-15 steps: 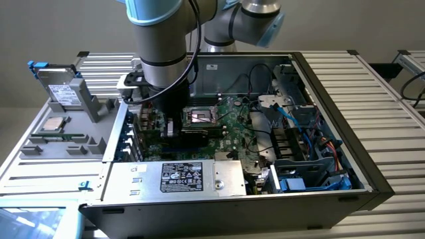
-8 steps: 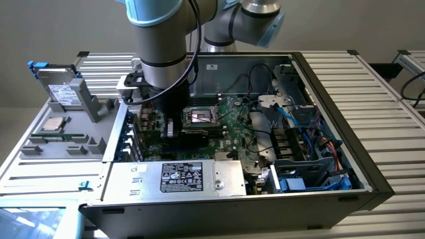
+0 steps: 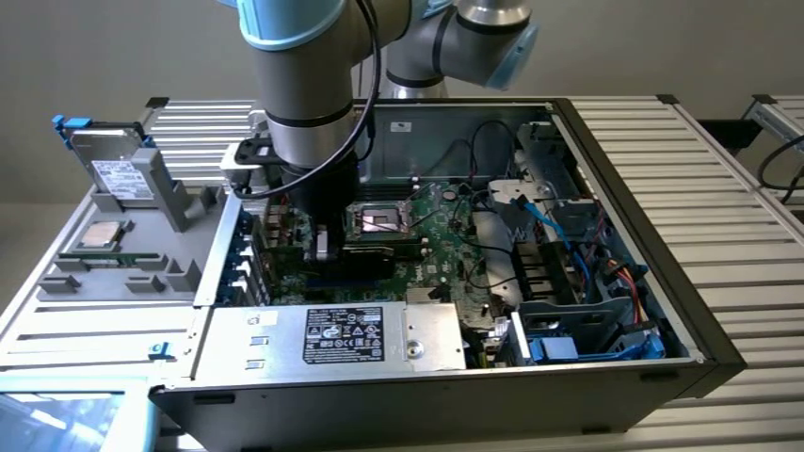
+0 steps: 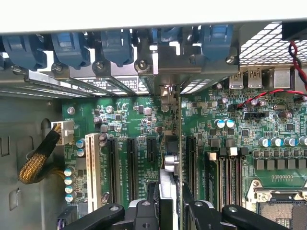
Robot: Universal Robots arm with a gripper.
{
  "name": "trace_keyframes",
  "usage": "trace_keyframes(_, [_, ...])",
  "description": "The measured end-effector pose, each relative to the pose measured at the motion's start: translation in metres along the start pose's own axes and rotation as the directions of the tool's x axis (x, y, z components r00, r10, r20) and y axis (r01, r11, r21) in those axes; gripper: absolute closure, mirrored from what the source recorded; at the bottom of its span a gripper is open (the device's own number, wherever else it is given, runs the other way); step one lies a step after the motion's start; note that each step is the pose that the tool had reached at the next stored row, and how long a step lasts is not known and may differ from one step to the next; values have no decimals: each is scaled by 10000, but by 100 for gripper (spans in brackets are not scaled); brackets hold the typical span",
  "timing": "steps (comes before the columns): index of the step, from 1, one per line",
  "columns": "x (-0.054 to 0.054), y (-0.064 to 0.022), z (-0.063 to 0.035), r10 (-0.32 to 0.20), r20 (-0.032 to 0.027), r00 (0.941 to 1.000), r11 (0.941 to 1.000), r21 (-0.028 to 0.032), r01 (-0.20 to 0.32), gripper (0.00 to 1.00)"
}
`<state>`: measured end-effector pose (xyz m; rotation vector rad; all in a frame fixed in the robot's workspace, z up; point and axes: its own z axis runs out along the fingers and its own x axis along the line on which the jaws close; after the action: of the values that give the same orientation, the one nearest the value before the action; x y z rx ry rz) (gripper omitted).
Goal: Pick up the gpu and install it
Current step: 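Insert the gpu into the slot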
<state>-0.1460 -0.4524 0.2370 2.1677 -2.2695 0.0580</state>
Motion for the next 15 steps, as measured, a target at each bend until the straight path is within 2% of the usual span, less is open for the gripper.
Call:
trace_keyframes(4, [0,-2,2,-17,2,10000,10000,0,17,71])
trace_keyframes(9, [4,-2,3,-181,55,9998,9998,4,181,71])
trace_keyframes(15, [3,-2,3,-190,57,9998,9998,4,190,71])
